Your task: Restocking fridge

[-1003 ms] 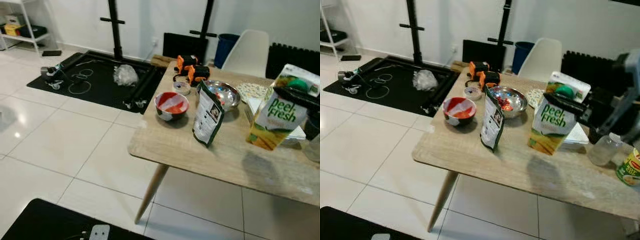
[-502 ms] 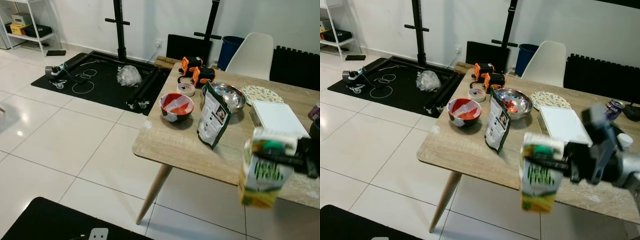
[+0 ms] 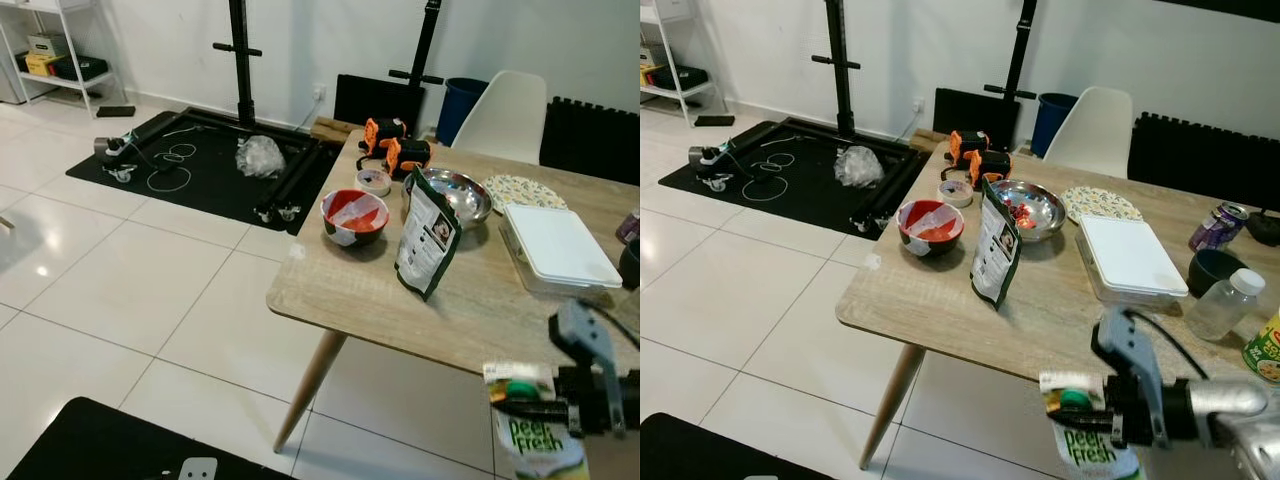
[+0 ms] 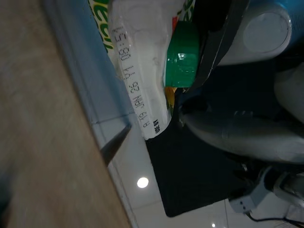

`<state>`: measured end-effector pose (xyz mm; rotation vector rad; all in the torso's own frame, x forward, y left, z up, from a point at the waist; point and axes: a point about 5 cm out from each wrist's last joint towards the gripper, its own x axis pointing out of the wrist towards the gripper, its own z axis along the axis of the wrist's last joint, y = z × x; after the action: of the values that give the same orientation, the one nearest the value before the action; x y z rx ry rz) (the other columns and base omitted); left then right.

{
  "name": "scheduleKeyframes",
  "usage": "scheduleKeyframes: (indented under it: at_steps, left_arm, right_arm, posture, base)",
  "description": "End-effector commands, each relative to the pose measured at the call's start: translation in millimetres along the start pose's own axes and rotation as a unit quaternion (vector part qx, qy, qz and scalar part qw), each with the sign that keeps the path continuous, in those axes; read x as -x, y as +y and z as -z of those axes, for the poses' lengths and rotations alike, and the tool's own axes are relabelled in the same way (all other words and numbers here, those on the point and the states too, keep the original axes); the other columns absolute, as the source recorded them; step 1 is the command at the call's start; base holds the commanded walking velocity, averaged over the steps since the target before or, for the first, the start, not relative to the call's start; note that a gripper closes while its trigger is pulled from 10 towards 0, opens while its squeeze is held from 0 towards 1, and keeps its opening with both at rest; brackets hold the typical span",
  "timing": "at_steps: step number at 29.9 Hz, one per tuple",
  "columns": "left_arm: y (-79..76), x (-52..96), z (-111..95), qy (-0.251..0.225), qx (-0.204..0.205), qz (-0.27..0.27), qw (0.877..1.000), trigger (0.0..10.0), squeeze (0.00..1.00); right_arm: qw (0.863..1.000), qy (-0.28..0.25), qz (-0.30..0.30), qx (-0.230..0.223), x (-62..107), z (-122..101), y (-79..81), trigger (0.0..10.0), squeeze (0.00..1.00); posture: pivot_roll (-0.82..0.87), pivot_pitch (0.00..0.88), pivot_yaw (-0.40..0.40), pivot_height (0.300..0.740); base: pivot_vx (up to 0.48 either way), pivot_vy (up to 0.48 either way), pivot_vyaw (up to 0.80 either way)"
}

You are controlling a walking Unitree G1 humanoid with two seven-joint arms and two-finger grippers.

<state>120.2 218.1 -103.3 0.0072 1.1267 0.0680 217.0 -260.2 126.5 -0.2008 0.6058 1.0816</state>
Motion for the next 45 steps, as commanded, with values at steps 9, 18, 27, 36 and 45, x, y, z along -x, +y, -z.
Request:
scheduleKeyframes:
  at_steps: [9, 18, 27, 36, 45]
  left_arm:
    - [5.3, 1.2, 3.9, 0.009, -0.003, -0.004, 1.000, 10.0, 0.00]
    - [5.0, 0.7, 0.1, 0.004, -0.009, -0.002, 1.000, 10.0, 0.00]
    - [0.6, -0.8, -5.4, -0.003, -0.015, 0.000, 1.000, 10.0, 0.00]
    - [-1.1, -1.3, -7.5, -0.005, -0.019, -0.001, 1.000, 10.0, 0.00]
    - [0.3, -1.6, -11.0, -0.007, -0.026, -0.004, 1.000, 10.0, 0.00]
  right_arm:
    - [0.985, 0.156, 0.051, -0.044, -25.3, 94.6, 5.7, 10.0, 0.00]
    - [0.959, 0.225, 0.160, -0.061, -43.1, 153.6, 7.7, 10.0, 0.00]
    - [0.903, 0.275, 0.309, -0.113, -55.4, 195.3, 22.3, 10.0, 0.00]
    - [0.814, 0.218, 0.465, -0.272, -55.3, 214.3, 36.0, 10.0, 0.00]
    - [0.749, 0.097, 0.525, -0.393, -75.0, 207.0, 37.2, 10.0, 0.00]
  posture:
    - [-0.04, 0.000, -0.049, 0.740]
    - [-0.04, 0.000, -0.041, 0.740]
    - [-0.03, 0.000, -0.035, 0.740]
    - [-0.03, 0.000, -0.033, 0.740]
    - [-0.02, 0.000, -0.024, 0.740]
  base:
    - [0.000, 0.000, 0.00]
    - [0.000, 0.000, 0.00]
    - [0.000, 0.000, 0.00]
    - [0.000, 0.000, 0.00]
    - [0.000, 0.000, 0.00]
